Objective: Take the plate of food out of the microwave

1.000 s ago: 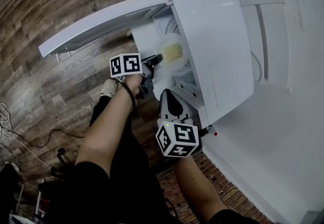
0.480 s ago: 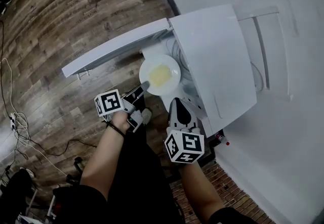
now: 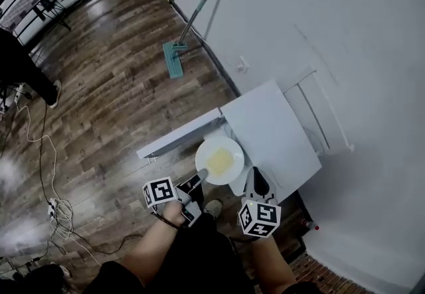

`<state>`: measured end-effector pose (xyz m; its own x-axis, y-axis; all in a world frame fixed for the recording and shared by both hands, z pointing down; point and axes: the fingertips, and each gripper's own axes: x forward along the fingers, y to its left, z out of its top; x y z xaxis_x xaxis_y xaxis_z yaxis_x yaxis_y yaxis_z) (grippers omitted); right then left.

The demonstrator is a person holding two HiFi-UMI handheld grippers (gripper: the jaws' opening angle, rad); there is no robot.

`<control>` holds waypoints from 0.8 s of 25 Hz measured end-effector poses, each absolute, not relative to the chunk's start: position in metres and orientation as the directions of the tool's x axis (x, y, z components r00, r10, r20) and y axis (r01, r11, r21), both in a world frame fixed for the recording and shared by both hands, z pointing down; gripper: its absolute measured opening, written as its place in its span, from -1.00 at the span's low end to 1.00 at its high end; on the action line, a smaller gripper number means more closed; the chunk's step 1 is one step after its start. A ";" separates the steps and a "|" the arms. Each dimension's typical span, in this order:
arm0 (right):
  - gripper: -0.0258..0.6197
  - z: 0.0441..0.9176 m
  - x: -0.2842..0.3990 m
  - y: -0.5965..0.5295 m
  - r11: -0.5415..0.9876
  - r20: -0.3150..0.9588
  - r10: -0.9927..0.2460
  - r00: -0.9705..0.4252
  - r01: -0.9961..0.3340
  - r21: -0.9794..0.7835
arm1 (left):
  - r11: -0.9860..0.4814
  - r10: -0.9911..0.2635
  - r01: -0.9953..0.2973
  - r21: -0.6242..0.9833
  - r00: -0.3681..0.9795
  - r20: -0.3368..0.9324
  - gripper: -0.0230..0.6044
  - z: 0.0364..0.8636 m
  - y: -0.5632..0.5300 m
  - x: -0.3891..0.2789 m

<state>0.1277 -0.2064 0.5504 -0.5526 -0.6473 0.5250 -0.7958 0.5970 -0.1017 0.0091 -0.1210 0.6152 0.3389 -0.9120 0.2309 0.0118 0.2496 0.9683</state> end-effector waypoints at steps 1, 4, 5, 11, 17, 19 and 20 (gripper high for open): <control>-0.90 0.533 0.130 -0.210 0.591 0.503 -0.668 -0.549 -0.802 -0.089 | 0.251 -0.911 -0.006 0.968 0.338 0.239 -0.89 0.599 -0.123 0.005; -0.90 0.490 0.143 -0.216 0.564 0.456 -0.721 -0.522 -0.824 -0.053 | 0.237 -0.920 -0.020 0.971 0.318 0.231 -0.89 0.549 -0.131 -0.001; -0.90 0.478 0.147 -0.218 0.552 0.443 -0.735 -0.513 -0.833 -0.049 | 0.223 -0.925 -0.021 0.975 0.312 0.218 -0.89 0.533 -0.135 -0.001; -0.90 0.405 0.165 -0.231 0.473 0.326 -0.812 -0.485 -0.873 -0.121 | 0.138 -0.936 -0.053 0.989 0.318 0.147 -0.89 0.447 -0.175 0.006; -0.90 0.348 0.181 -0.232 0.472 0.259 -0.835 -0.486 -0.874 -0.120 | 0.129 -0.924 -0.106 0.986 0.349 0.159 -0.89 0.392 -0.188 0.034; -0.90 0.334 0.187 -0.234 0.470 0.239 -0.842 -0.483 -0.875 -0.113 | 0.105 -0.923 -0.101 0.989 0.361 0.135 -0.89 0.376 -0.193 0.042; -0.90 0.329 0.191 -0.235 0.468 0.231 -0.846 -0.481 -0.877 -0.112 | 0.094 -0.922 -0.093 0.991 0.367 0.122 -0.89 0.370 -0.195 0.046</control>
